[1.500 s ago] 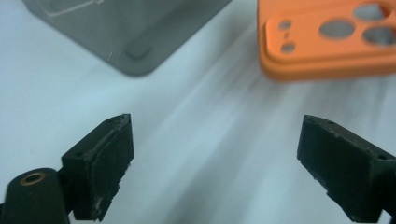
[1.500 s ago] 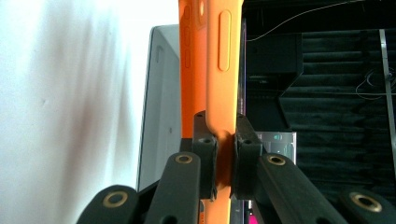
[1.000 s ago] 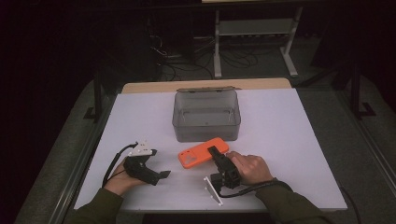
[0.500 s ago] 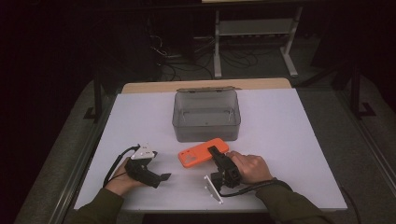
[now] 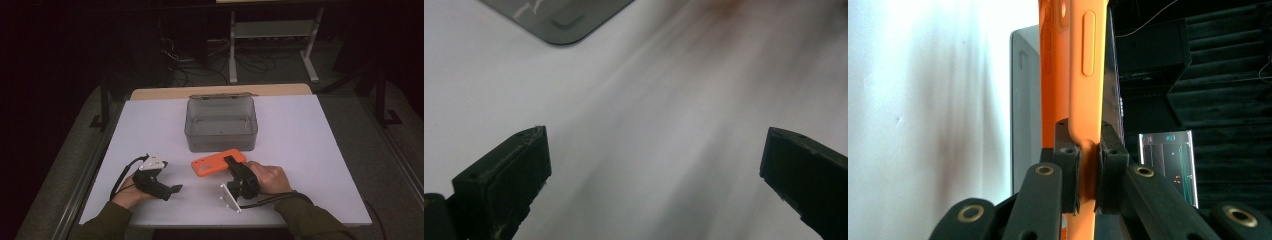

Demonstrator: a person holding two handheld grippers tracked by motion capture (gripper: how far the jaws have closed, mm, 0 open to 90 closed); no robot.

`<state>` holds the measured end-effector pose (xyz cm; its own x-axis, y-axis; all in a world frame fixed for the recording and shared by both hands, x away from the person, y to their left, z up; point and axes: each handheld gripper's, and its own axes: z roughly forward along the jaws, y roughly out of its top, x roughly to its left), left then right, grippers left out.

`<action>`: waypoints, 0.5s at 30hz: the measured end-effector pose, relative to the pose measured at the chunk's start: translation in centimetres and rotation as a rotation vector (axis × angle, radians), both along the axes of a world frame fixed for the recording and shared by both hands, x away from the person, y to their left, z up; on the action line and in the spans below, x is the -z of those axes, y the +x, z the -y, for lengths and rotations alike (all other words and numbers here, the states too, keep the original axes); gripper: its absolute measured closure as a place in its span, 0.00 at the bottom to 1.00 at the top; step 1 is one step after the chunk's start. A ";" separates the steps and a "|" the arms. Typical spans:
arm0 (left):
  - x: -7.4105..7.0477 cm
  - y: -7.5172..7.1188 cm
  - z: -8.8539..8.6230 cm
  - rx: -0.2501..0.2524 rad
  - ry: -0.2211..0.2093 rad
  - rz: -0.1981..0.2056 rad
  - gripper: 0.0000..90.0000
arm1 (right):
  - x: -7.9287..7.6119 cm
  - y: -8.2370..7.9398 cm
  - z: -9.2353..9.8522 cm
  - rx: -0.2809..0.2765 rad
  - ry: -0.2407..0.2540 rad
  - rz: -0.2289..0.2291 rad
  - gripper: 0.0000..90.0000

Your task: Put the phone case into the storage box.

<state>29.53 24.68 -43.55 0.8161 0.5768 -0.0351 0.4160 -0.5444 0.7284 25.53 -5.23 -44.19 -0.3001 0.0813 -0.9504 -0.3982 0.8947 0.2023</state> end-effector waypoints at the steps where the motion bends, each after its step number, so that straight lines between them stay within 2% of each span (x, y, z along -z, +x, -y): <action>1: 0.0 0.0 0.0 0.001 0.000 0.002 0.00 | 0.0 0.0 0.0 0.000 0.004 -0.003 0.91; 15: 0.2 -0.1 0.2 0.010 0.006 0.005 0.00 | -0.4 0.4 0.3 0.011 0.050 -0.069 0.90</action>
